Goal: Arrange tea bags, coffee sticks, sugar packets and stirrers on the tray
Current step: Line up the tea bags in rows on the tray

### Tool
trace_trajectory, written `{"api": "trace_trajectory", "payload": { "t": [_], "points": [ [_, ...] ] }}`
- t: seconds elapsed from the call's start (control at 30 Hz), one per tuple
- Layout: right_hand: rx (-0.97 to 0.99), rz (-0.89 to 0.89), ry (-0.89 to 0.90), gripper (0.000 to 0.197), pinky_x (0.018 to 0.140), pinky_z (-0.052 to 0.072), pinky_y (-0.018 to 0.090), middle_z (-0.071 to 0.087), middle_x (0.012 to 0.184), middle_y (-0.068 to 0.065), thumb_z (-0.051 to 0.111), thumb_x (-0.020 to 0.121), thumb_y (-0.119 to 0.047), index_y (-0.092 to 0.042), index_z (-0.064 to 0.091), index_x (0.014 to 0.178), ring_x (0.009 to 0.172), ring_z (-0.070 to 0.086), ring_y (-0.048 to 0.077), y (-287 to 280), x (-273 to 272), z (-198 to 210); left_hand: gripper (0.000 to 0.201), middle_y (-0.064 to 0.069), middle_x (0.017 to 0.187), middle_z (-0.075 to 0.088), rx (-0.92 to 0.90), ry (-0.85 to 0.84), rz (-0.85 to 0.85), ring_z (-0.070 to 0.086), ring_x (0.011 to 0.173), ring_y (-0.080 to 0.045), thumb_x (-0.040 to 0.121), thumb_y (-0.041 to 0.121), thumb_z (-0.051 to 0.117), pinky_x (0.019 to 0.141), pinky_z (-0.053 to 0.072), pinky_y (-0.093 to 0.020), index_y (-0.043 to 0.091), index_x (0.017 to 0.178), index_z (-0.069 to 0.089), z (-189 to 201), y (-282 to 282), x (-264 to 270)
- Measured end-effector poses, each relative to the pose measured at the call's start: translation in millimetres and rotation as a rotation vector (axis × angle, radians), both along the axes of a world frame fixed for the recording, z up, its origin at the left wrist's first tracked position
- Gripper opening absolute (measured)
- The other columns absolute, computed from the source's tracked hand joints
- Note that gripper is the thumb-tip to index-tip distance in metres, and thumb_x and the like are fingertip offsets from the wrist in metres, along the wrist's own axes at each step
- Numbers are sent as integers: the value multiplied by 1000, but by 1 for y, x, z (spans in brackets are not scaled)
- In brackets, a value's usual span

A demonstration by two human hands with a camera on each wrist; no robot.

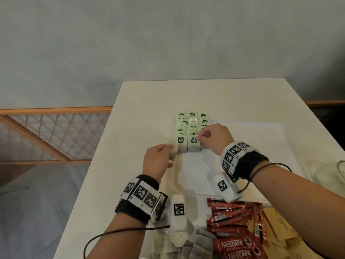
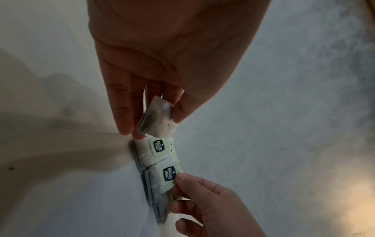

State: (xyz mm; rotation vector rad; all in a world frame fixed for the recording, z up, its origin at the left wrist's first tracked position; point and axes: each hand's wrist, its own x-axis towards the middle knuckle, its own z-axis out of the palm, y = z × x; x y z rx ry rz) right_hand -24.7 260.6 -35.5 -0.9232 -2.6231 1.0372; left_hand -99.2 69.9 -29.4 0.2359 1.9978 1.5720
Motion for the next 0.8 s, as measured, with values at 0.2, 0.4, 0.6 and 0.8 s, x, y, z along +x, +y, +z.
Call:
{"api": "trace_trajectory", "payload": {
  "t": [0.2, 0.4, 0.6, 0.8],
  "points": [
    [-63, -27, 33, 2, 76, 52, 27, 64, 78, -13, 72, 84, -26, -24, 72, 83, 76, 60, 8, -1, 4, 7, 14, -4, 96, 74, 96, -130, 3, 68, 86, -17, 93, 17, 63, 78, 59, -30, 12, 101, 74, 3, 1, 6],
    [-328, -135, 263, 4, 58, 51, 24, 70, 87, 2, 70, 86, -23, -23, 72, 89, 61, 63, 11, -15, 27, 31, 22, -11, 101, 74, 153, -136, 8, 70, 87, -20, 88, 14, 71, 70, 57, -24, 12, 110, 69, 10, 9, 16],
    [-426, -77, 257, 11, 60, 51, 29, 71, 79, 1, 71, 86, -27, -18, 72, 90, 60, 64, 13, -37, 56, 38, 14, -13, 95, 75, 194, -48, -83, 70, 84, -20, 87, 13, 72, 76, 58, -30, 14, 101, 69, 22, 23, 40],
    [-389, -175, 311, 11, 63, 52, 32, 67, 70, 1, 71, 86, -20, -16, 66, 77, 61, 63, 15, -34, 82, 45, 30, 6, 96, 69, 12, 314, -111, 67, 85, -11, 82, 25, 77, 77, 54, -29, 23, 104, 56, 29, 32, 56]
  ]
}}
